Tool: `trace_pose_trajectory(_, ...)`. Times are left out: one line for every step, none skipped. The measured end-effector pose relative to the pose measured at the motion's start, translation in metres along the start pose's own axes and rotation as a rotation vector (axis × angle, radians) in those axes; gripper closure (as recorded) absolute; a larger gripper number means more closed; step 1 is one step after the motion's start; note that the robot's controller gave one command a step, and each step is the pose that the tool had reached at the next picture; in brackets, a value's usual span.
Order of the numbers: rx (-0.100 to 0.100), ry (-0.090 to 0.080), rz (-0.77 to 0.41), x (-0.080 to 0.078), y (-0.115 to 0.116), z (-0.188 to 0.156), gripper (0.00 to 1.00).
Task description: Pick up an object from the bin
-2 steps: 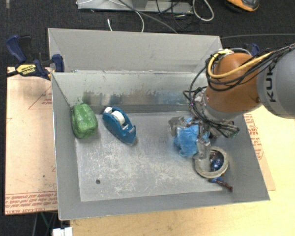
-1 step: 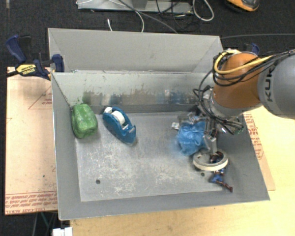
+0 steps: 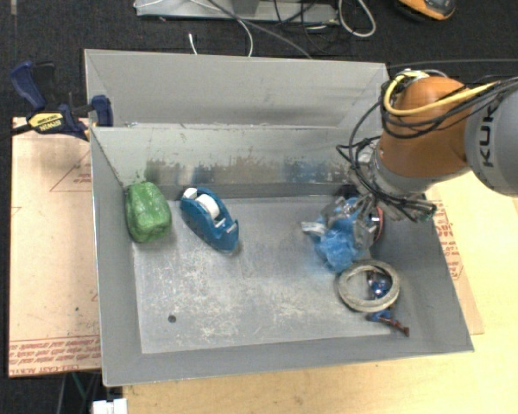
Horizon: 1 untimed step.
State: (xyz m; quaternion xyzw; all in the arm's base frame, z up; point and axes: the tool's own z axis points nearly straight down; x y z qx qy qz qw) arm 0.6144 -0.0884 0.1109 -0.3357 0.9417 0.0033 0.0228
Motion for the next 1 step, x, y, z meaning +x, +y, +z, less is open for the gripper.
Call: trace_pose_trajectory(0.0,0.0,0.0,0.0001,0.0,0.0,1.0)
